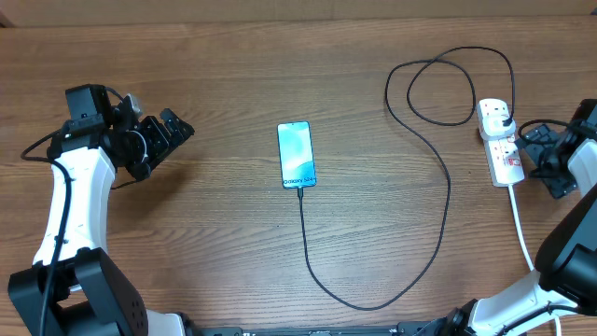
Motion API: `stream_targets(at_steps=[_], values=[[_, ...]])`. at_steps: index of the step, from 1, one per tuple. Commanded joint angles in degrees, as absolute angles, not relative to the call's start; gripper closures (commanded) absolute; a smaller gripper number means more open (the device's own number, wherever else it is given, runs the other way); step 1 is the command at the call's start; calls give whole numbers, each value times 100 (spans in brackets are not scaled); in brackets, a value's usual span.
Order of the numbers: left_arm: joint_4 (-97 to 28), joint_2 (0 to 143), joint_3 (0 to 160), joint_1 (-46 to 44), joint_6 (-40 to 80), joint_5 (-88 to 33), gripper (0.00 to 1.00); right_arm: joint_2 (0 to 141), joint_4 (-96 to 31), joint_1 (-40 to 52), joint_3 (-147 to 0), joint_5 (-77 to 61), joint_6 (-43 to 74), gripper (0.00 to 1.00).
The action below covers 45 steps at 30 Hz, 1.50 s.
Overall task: Plug charger to phone and switch on socket
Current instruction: 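Position the right gripper over the switch beside the plugged socket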
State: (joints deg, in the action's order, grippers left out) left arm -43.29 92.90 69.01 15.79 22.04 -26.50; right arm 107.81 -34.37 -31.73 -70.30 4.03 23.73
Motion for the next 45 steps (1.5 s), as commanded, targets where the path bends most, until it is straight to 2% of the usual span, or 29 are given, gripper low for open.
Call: stream_targets(at_steps=[1, 13, 34, 45], values=[[-4327, 9264, 6914, 1573, 2078, -2637, 1, 10790, -3291, -3100, -6952, 329, 2351, 0], [-4327, 9264, 6914, 1573, 2075, -2637, 0, 10838, -2980, -2812, -6943, 333, 2346, 0], [-4327, 9264, 6914, 1573, 2078, -2637, 1, 11194, -2635, -2823, -6947, 591, 2115, 0], [-4327, 9264, 6914, 1573, 2078, -2637, 0, 11194, -2781, -2823, -6943, 279, 2108, 0]])
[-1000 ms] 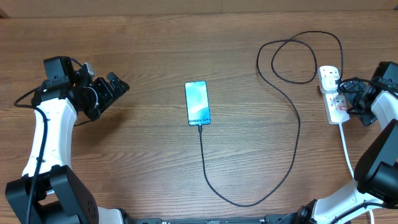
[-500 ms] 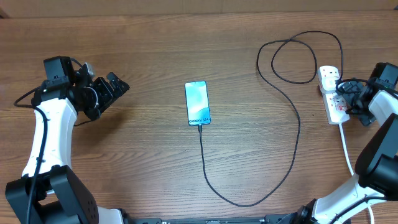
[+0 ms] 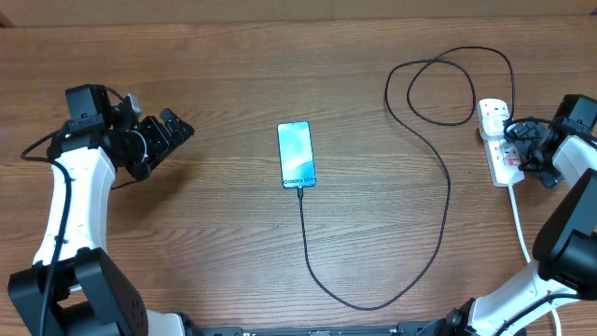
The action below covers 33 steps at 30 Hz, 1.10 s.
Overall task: Plug charger to phone and switch on socket
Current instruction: 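Position the right gripper over the switch beside the plugged socket, then press down the socket switch with the right gripper fingertip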
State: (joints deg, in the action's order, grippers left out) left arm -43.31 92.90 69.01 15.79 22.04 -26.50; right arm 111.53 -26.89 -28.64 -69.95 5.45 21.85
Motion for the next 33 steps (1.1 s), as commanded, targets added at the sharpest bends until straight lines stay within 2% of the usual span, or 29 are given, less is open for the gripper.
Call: stream_targets(at_steps=[1, 33], values=[[-4327, 9264, 6914, 1573, 2078, -2637, 0, 11194, -2808, -2823, -6943, 228, 2108, 0], [-4327, 9264, 6914, 1573, 2078, -2639, 0, 11216, -3275, -2700, -6858, -143, 2003, 0]])
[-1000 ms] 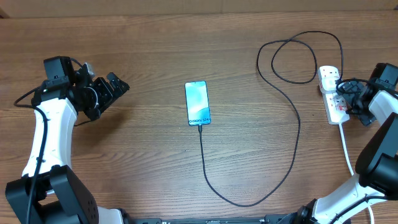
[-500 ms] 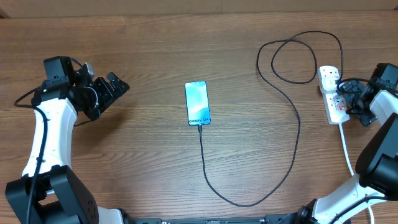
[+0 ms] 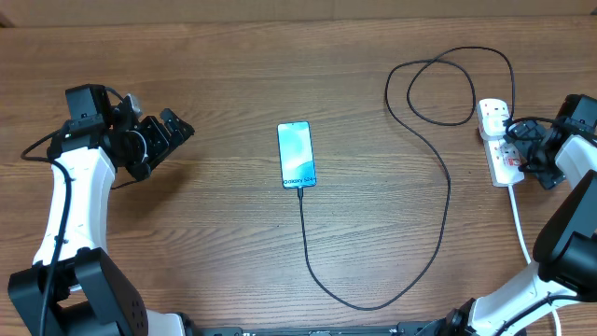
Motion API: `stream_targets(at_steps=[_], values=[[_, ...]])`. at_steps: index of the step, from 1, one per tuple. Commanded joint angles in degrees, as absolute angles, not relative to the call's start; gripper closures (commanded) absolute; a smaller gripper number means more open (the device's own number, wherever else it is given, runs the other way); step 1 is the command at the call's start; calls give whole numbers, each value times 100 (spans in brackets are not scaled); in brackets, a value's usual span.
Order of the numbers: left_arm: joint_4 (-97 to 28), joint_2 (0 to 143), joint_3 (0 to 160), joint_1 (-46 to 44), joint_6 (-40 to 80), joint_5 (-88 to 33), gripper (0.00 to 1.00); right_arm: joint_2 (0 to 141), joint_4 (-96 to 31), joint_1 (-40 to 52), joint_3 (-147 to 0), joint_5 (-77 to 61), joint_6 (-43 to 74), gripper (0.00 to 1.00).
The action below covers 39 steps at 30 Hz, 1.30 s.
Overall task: Plug charger to phone and switch on socket
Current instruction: 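Press down the socket switch with the right gripper fingertip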
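Note:
The phone (image 3: 297, 155) lies face up mid-table, its screen lit, with the black charger cable (image 3: 446, 201) plugged into its bottom edge. The cable loops right and back up to the charger plug (image 3: 502, 116) in the white socket strip (image 3: 498, 142) at the right edge. My right gripper (image 3: 519, 147) sits over the strip's near half, its fingers pointing left onto it; whether they are open or shut does not show. My left gripper (image 3: 177, 128) hovers far left, away from everything, with its fingers close together and nothing in them.
The strip's white lead (image 3: 522, 233) runs down toward the front right. The cable's loops (image 3: 438, 89) lie at the back right of the wooden table (image 3: 233, 243).
Almost nothing differs. My right gripper stays over the socket strip, shifted at most a hair. The phone, the cable and the left arm are where they were.
At first my right gripper was off the strip's right side, near the table edge. By the following moment it had moved left onto the strip, and it is still there now. The phone stayed plugged in with its screen lit and the left arm never moved.

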State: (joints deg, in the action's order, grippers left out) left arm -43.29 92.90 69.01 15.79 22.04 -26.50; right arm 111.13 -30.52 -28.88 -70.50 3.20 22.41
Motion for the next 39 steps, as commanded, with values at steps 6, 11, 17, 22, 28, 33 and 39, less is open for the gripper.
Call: stream_targets(at_steps=[6, 11, 17, 22, 28, 33, 39], values=[[-4327, 9264, 6914, 1573, 2078, -2637, 0, 11227, -3295, -2700, -6858, -141, 2003, 0], [-4327, 9264, 6914, 1573, 2078, -2637, 0, 11227, -3293, -2700, -6858, -141, 2003, 0], [-4327, 9264, 6914, 1573, 2078, -2637, 1, 11225, -3409, -2707, -6871, -137, 2003, 0], [-4327, 9264, 6914, 1573, 2078, -2637, 0, 11153, -4313, -2921, -7408, 51, 1894, 0], [-4327, 9264, 6914, 1573, 2078, -2637, 0, 10816, -5030, -2998, -8077, -121, 1896, 0], [-4327, 9264, 6914, 1573, 2078, -2637, 1, 10746, -5026, -2991, -8106, -119, 1898, 0], [-4327, 9264, 6914, 1573, 2078, -2637, 0, 10746, -4974, -2991, -8106, -119, 1898, 0]])
